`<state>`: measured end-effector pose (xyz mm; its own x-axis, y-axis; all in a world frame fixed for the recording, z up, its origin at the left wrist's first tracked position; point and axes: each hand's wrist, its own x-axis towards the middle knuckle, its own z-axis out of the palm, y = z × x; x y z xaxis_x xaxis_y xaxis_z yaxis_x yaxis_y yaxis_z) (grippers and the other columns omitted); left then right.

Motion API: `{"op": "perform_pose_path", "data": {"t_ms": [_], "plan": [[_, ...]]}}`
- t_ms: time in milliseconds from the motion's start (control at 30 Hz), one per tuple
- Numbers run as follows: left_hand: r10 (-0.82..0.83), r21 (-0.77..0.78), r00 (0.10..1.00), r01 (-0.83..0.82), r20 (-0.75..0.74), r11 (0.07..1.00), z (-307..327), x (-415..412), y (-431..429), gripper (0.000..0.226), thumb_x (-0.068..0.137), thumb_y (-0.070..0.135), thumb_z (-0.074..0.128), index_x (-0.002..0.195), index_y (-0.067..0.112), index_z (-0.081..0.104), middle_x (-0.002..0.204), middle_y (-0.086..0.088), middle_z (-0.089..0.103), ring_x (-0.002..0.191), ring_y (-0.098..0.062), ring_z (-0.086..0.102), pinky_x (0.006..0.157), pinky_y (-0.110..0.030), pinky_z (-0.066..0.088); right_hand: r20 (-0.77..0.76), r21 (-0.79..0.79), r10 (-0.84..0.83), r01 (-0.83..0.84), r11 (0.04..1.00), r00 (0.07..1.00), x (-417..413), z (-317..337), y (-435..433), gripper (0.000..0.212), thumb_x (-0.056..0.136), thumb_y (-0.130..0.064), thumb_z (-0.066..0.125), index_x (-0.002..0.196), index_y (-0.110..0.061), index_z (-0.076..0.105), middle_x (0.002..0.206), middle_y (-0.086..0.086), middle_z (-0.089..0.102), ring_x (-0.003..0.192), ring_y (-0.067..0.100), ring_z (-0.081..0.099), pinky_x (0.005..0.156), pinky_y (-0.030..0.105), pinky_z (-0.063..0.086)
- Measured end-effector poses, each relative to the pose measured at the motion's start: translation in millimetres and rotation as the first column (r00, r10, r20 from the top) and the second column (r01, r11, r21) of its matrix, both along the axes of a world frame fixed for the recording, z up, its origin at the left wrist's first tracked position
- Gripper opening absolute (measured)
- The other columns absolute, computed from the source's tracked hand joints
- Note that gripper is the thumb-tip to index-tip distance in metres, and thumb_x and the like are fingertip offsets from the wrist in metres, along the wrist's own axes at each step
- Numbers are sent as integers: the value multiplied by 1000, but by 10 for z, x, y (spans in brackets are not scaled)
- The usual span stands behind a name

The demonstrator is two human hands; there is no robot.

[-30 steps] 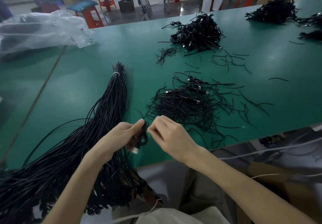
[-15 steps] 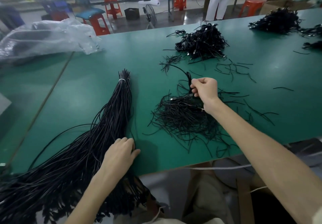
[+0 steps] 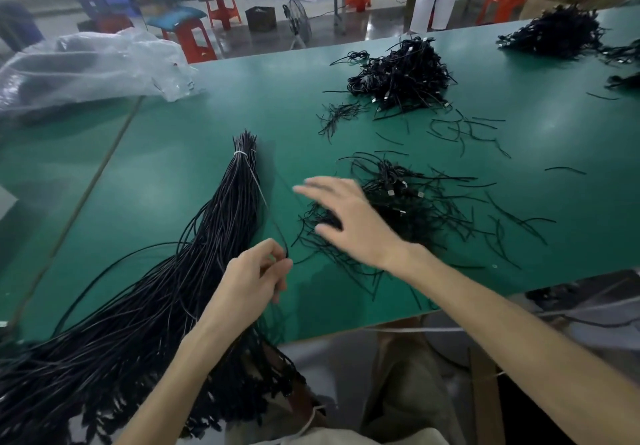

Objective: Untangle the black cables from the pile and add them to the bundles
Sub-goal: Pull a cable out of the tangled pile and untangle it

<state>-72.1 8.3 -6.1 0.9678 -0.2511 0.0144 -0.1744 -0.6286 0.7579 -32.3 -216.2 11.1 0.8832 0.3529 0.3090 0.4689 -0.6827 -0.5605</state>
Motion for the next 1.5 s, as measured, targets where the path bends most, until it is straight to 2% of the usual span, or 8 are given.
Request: {"op": "perform_pose_path", "data": {"t_ms": [167, 300, 500, 667, 833, 933, 1133, 1500], "plan": [[-76, -188, 997, 78, 19, 979, -55, 26, 52, 19, 104, 15, 59, 85, 15, 61, 61, 0, 62, 44, -14, 52, 49, -26, 44, -69, -141, 266, -273, 952, 962, -162, -141, 420, 61, 93, 6, 54, 152, -8, 45, 157, 7, 46, 150, 21, 28, 126, 32, 19], [-100, -297, 990, 67, -97, 952, -131, 50, 151, 25, 105, 32, 56, 84, 27, 67, 62, -1, 61, 45, -17, 49, 46, -28, 43, 94, -348, 262, -215, 913, 960, -155, -181, 398, 24, 95, 5, 54, 113, -7, 67, 116, 8, 67, 123, 26, 53, 108, 41, 40], [-242, -117, 953, 224, -182, 968, -302, 25, 394, 61, 92, 78, 42, 74, 25, 64, 55, -4, 59, 50, -20, 53, 59, -33, 44, 263, -201, 165, -113, 973, 951, -162, 13, 286, 17, 88, 8, 68, 95, -6, 73, 89, 3, 73, 86, 27, 66, 91, 38, 52], [-306, -116, 937, 289, -168, 950, -318, -58, 605, 46, 104, 59, 46, 79, 25, 65, 63, -8, 64, 57, -25, 62, 63, -36, 49, 243, 165, -162, 124, 979, 956, 66, 398, 238, 32, 92, 15, 50, 100, -4, 74, 83, -4, 67, 74, 16, 66, 79, 37, 60], [-135, -440, 978, 51, -161, 897, -324, -54, 673, 38, 108, 38, 47, 83, 15, 64, 63, -1, 46, 50, -20, 43, 50, -23, 38, 108, 248, -235, 202, 947, 966, 272, 558, 49, 23, 100, -6, 50, 96, -5, 73, 76, 3, 70, 75, 23, 70, 81, 47, 57], [10, -729, 961, -215, -275, 650, -283, 75, 716, 27, 107, 29, 50, 98, 9, 66, 68, 1, 42, 52, -12, 33, 47, -20, 34, -23, 188, -225, 225, 956, 974, 225, 379, 16, 24, 106, -21, 53, 94, -13, 72, 74, -3, 68, 73, 17, 66, 82, 43, 53], [-240, -816, 860, -505, -450, -282, -148, 297, 707, 48, 84, -2, 74, 129, -2, 58, 126, -8, 68, 107, -11, 70, 77, -17, 54, -72, 39, -95, 98, 994, 993, -201, -18, -68, 20, 105, -10, 53, 107, -6, 72, 87, 3, 69, 84, 18, 66, 90, 42, 55], [-320, -762, 872, -483, -371, -432, -128, 311, 543, 12, 93, 11, 78, 100, 15, 69, 103, 11, 69, 94, -3, 68, 77, -22, 48, 86, -122, 104, -93, 988, 991, -708, -372, 90, 14, 94, 0, 68, 106, -4, 73, 92, 6, 71, 91, 23, 65, 91, 38, 56]]}}
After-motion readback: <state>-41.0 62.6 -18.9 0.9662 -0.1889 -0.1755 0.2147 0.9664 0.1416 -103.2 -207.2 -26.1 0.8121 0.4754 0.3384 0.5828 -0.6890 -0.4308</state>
